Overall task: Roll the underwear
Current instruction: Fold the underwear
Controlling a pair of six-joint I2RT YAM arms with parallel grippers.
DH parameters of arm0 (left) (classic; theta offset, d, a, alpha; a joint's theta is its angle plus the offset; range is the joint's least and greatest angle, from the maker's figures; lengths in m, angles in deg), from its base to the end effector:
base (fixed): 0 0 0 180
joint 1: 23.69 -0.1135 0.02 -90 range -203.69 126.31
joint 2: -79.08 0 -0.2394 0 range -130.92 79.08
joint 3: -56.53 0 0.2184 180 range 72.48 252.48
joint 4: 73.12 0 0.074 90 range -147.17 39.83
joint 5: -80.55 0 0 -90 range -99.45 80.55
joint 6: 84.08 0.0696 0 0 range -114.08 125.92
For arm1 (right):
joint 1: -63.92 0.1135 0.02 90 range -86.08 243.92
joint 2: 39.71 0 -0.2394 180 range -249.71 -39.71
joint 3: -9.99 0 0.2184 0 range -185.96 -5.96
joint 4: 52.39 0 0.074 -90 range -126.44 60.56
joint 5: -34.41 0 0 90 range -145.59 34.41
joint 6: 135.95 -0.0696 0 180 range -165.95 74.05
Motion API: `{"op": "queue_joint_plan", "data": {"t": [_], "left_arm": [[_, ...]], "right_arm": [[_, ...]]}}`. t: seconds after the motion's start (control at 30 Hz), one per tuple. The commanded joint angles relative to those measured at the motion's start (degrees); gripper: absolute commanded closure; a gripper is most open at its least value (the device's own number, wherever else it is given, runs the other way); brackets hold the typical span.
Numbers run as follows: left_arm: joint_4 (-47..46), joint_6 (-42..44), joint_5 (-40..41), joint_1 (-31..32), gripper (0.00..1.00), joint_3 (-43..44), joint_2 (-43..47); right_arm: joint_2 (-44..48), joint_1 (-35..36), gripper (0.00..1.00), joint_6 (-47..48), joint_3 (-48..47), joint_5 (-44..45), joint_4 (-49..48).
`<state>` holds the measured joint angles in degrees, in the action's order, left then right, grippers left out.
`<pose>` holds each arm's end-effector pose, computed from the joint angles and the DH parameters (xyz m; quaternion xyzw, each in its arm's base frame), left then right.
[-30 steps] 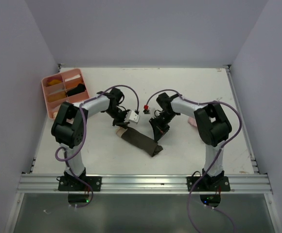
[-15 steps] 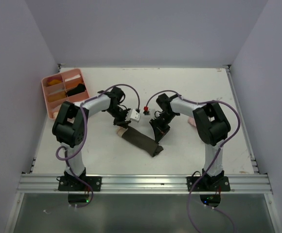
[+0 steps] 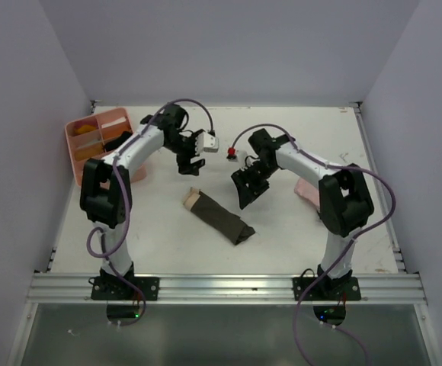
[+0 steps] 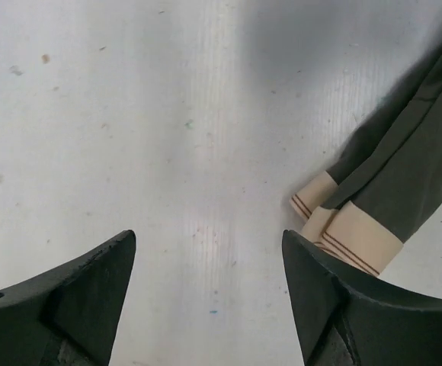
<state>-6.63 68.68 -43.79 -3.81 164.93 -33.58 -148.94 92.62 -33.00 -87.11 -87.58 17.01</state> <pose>0.3378 -0.1639 0.1941 0.6590 0.6749 -0.2125 0.2551 0.2735 0.1918 0.1621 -0.3598 0.8888 0.2819 0.0327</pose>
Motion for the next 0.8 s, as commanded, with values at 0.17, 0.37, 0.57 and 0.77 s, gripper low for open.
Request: {"op": "queue_joint_plan", "data": {"t": [0.17,0.37,0.57,0.77], "left_arm": [[7.79,-14.68,-24.13,-8.89,0.39,-4.35,9.82],[-5.77,-32.75,-39.64,-9.07,0.51,-29.11,13.35],[-40.18,-61.23,-43.09,-8.72,0.53,-38.29,12.99],[-64.05,-83.32,-37.38,-7.84,0.45,-45.33,13.70]], "right_arm": [[12.28,1.25,0.59,-11.78,-0.17,-16.48,-7.03],[12.03,8.47,0.73,-20.15,8.96,-22.05,-20.22],[5.18,8.47,0.76,-17.78,11.62,-25.23,-23.39],[1.75,8.12,0.73,-18.49,12.94,-25.32,-28.58]]}}
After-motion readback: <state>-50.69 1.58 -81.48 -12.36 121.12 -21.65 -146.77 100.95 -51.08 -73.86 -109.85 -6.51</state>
